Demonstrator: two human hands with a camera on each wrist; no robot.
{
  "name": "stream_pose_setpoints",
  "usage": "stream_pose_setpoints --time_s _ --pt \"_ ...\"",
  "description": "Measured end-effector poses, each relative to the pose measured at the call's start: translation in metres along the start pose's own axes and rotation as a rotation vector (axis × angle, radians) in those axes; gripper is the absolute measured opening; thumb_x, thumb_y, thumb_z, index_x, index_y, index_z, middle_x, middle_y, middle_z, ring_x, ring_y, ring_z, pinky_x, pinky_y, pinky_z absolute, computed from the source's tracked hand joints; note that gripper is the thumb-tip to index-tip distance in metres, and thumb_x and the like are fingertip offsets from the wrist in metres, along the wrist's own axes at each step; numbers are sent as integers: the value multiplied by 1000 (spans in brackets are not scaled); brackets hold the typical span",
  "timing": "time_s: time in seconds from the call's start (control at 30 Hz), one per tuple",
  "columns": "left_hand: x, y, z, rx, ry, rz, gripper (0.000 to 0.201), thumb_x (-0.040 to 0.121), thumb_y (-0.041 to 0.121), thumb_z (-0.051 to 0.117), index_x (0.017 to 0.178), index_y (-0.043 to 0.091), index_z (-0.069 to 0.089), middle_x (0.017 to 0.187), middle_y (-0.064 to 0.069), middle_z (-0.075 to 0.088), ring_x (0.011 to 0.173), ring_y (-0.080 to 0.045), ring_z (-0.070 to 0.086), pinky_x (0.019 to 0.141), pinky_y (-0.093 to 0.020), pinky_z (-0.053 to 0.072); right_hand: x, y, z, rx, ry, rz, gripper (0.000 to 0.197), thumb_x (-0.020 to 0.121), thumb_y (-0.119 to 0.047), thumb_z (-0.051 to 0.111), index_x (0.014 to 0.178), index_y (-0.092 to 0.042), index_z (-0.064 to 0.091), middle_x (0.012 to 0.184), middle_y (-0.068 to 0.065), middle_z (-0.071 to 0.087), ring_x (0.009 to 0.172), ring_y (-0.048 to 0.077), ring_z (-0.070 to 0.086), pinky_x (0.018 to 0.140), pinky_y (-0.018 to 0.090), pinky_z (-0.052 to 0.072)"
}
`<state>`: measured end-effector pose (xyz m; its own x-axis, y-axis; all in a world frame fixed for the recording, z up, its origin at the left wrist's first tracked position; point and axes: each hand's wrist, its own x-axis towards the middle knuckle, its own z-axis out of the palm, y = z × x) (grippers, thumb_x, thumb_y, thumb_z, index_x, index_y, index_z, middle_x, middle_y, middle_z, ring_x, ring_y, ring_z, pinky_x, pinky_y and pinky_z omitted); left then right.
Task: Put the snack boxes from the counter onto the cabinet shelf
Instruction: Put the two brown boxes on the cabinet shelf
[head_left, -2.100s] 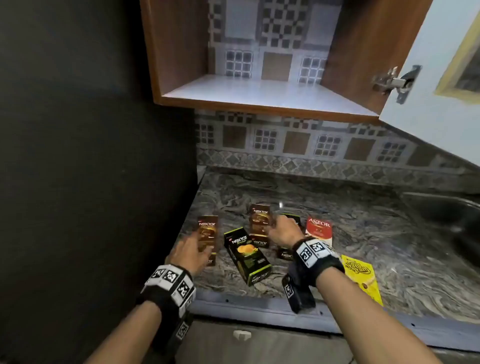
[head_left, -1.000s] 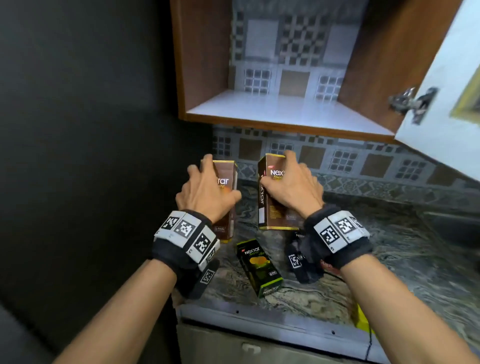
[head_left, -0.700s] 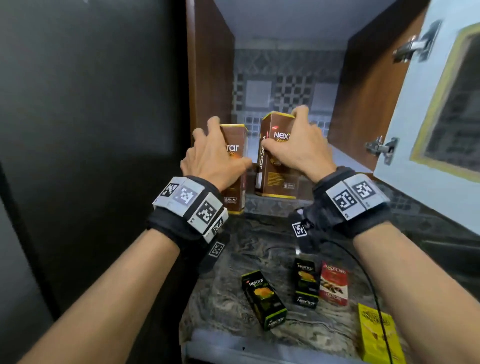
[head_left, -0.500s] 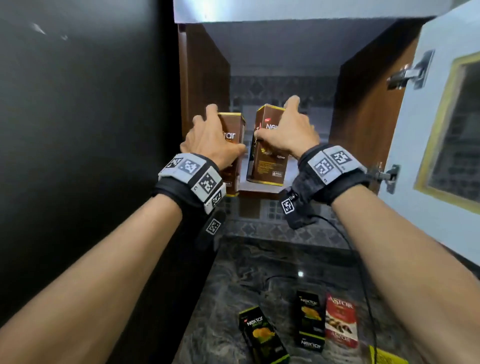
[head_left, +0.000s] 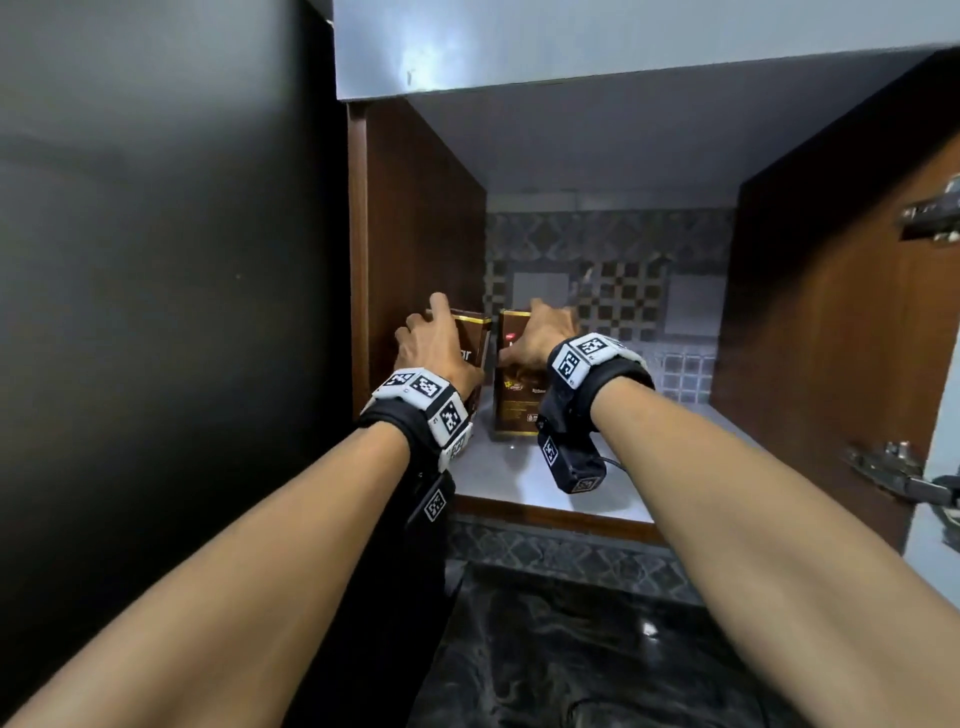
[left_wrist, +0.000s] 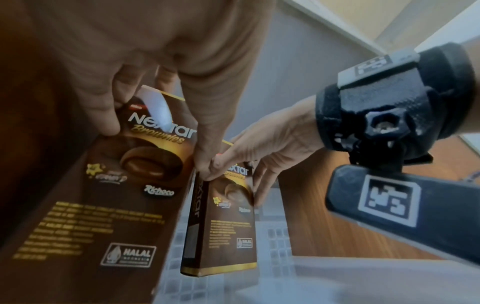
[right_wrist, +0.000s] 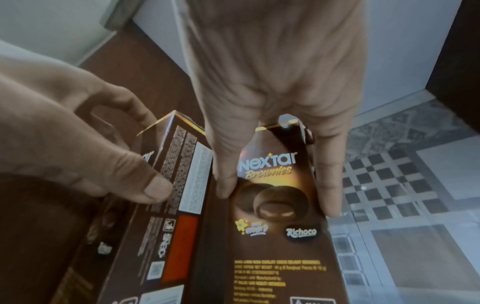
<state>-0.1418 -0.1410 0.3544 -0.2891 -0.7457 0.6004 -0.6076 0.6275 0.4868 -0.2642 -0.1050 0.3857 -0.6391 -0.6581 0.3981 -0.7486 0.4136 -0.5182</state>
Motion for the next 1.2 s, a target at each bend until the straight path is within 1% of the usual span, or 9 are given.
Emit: stream_pose_setpoints --time_s 0.23,0.4,0.67,0.7,0.77,0.83,0.97,1.13,1.2 --pt "10 -11 15 95 -13 22 80 71 27 84 130 9 33 130 -19 40 118 -38 47 88 -43 46 16 3 23 21 -45 -10 73 72 -26 84 133 -8 48 133 15 55 123 35 55 100 43 47" --pt "11 -12 16 316 31 185 84 66 33 87 130 5 39 135 -16 36 118 -34 43 87 -40 49 19 -3 28 -2 -68 -67 63 75 -13 82 130 -11 53 127 15 60 115 35 61 92 46 56" --pt "19 -31 13 550 -26 356 110 62 48 85 145 6 27 136 -16 41 130 -32 34 101 -39 40 29 -12 39 146 -296 5 109 75 -3 76 155 -23 4 145 19 45 126 38 54 97 51 53" --pt "20 -33 12 571 -47 369 115 59 47 87 146 6 24 138 -17 40 132 -33 33 104 -39 39 32 -13 40 143 -336 13 105 74 -3 76 154 -15 9 144 20 48 125 37 55 98 51 52" --pt "21 -37 11 623 -67 393 120 58 41 89 148 4 18 141 -20 36 136 -36 28 111 -40 33 33 -14 40 62 -420 -46 62 75 -6 76 130 3 47 133 20 60 117 34 63 99 48 52" --pt "20 -40 11 656 -58 399 117 64 32 88 150 4 14 145 -23 32 141 -38 22 115 -41 28 25 -16 38 -45 -551 -120 36 80 -12 73 114 0 67 122 15 70 113 28 66 102 44 51" --pt "20 -42 16 645 -14 403 96 81 17 74 151 3 10 148 -26 28 144 -40 15 119 -41 22 21 -15 42 -142 -596 -176 26 79 -17 74 101 -4 69 107 12 71 112 31 66 103 45 50" --pt "11 -36 9 586 -40 383 99 83 17 71 153 5 1 155 -28 13 147 -41 3 119 -45 16 14 -10 34 -149 -527 -161 52 74 -27 78 119 -6 64 117 16 68 109 30 65 99 48 53" --pt "-1 -29 -3 530 -46 394 100 83 19 72 153 4 2 156 -27 12 147 -41 2 119 -46 16 0 -7 20 -115 -487 -136 40 77 -30 76 108 -9 63 98 10 67 94 25 65 98 43 54"
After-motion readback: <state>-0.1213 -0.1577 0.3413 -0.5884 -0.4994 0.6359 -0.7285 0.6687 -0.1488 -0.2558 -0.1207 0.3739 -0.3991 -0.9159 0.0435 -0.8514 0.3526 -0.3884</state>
